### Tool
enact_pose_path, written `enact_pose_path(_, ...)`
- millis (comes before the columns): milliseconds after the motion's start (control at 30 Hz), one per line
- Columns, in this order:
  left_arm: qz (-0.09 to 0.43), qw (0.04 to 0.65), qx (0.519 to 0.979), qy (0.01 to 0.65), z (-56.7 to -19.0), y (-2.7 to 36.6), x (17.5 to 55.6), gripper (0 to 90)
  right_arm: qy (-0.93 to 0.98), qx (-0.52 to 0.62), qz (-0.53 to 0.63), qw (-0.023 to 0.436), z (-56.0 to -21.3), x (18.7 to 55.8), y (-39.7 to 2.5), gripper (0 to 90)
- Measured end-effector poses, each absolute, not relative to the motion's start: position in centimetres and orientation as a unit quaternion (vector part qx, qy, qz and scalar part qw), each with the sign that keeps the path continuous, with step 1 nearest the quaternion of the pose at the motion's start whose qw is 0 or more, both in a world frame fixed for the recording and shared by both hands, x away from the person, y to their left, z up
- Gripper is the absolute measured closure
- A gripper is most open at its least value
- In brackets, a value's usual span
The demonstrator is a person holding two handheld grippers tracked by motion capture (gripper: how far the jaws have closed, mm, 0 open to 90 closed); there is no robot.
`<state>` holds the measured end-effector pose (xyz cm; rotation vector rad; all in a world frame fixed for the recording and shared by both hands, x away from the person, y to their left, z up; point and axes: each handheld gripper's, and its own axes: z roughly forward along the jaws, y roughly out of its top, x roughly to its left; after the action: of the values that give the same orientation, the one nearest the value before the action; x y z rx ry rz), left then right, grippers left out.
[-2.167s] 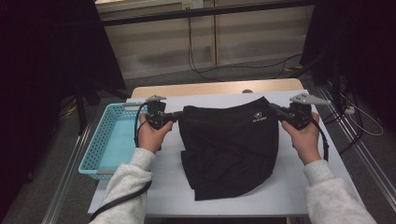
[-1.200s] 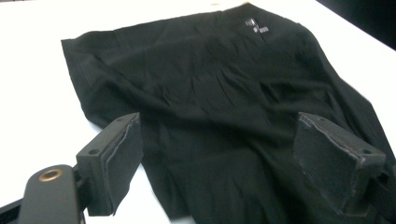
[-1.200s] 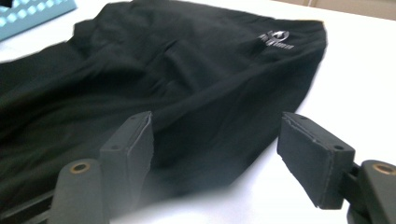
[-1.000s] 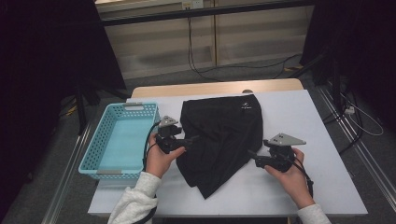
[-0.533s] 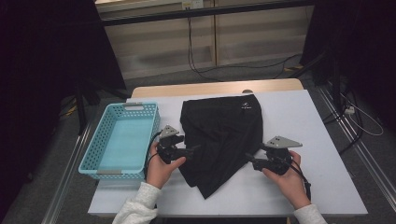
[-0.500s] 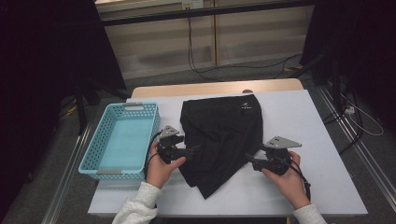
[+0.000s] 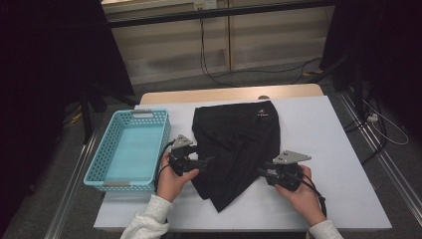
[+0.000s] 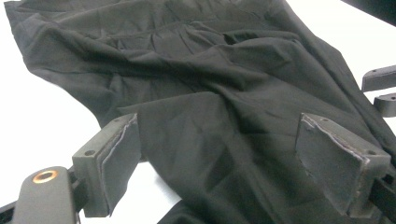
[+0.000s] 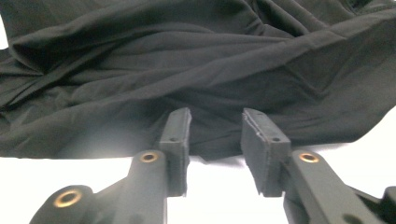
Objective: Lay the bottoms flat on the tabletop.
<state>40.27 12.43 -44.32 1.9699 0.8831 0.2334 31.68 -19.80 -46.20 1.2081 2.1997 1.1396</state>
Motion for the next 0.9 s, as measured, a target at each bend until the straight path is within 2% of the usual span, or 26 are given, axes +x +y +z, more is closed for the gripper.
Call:
enact_pose_path(133,0.100,0.463,0.804,0.359,-44.2,12.5,40.2,14.9,0.789,0.427,0.400,0.190,-46.3,31.8,-19.3,66.3)
enact_pose_path(500,0.092,0.478,0.804,0.342,-43.6,11.5,40.1,15.0,0.801,0.418,0.389,0.182,-46.8,32.4,-19.0,89.8)
enact_pose_path(700,0.094,0.474,0.804,0.347,-43.6,11.8,39.7,15.1,0.794,0.424,0.401,0.170,-46.7,32.4,-19.5,90.0)
enact_pose_path(900,0.091,0.470,0.807,0.346,-43.9,11.9,39.3,15.1,0.785,0.434,0.399,0.191,-45.9,31.5,-21.3,90.0)
